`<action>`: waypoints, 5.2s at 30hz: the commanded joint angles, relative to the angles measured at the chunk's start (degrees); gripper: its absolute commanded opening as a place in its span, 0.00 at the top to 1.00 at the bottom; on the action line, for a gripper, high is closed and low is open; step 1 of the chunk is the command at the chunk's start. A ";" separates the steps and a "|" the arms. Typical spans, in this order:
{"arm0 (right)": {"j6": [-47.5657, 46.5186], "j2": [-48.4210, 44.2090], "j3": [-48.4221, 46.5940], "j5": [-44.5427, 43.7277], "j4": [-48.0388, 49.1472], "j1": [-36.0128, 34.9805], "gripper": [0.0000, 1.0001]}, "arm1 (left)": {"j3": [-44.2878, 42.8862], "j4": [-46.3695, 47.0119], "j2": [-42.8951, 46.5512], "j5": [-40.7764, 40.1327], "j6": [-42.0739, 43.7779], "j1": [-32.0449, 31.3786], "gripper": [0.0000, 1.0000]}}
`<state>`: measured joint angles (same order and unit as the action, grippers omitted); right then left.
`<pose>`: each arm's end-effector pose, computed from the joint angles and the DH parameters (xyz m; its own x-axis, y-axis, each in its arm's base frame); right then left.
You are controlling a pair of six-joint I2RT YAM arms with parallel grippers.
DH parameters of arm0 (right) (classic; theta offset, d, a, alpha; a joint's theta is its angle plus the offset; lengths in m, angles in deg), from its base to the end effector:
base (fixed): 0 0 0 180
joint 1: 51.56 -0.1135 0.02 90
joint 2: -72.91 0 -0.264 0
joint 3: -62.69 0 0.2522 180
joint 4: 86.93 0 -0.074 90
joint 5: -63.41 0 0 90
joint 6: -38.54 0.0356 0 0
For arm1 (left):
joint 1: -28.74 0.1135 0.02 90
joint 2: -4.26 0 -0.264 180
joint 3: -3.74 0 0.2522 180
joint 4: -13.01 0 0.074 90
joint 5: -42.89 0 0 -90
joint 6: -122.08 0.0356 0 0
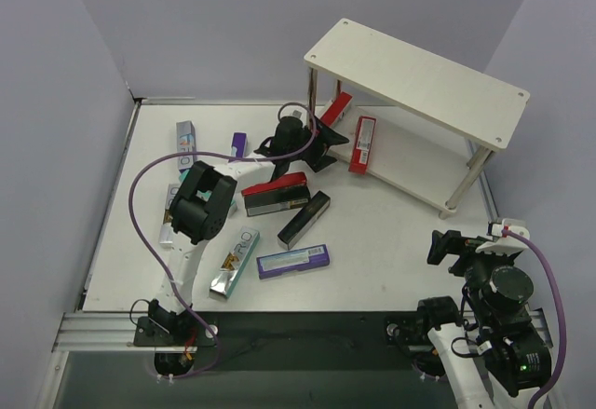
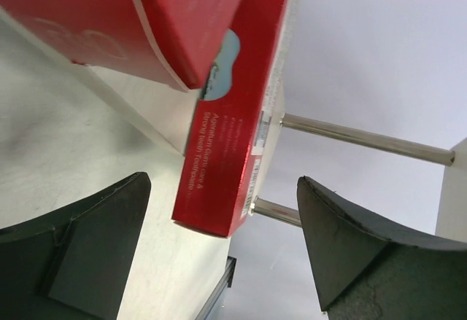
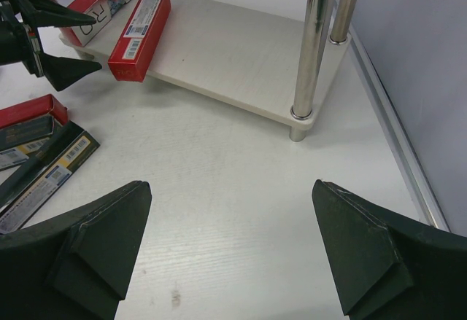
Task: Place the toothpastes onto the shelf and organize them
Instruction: Place the toothpaste on the shelf, then adjust the toothpaste on the shelf.
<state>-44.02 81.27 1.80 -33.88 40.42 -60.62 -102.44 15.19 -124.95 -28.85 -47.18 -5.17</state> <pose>0.0220 -0.0011 0.3518 -0.0061 0.1291 -0.9916 -0.0304 0.9912 0.1292 0.4251 -0.2992 0.1810 -0.8143 -0.5768 -0.0646 -0.1462 0.3115 -0.9389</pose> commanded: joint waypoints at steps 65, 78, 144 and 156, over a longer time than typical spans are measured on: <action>-4.98 2.18 -2.70 2.02 -2.85 -2.98 0.00 | -1.36 18.33 -3.25 -57.90 65.91 -23.75 0.40; -5.51 3.42 -2.17 2.28 -2.06 -3.42 0.00 | 10.41 21.41 5.98 -39.29 41.14 -16.98 0.66; -6.48 3.24 -1.73 5.18 -1.62 -3.42 0.00 | 14.64 -0.29 15.56 -26.52 20.46 -7.84 0.08; -6.30 2.80 -2.08 5.00 -2.15 -3.42 0.00 | -2.66 -26.83 15.22 -47.17 46.72 -15.74 0.07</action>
<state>-50.21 84.15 -0.23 -29.10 37.03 -63.66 -97.70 -3.54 -111.24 -67.73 -12.58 -19.05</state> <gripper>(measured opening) 0.999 0.928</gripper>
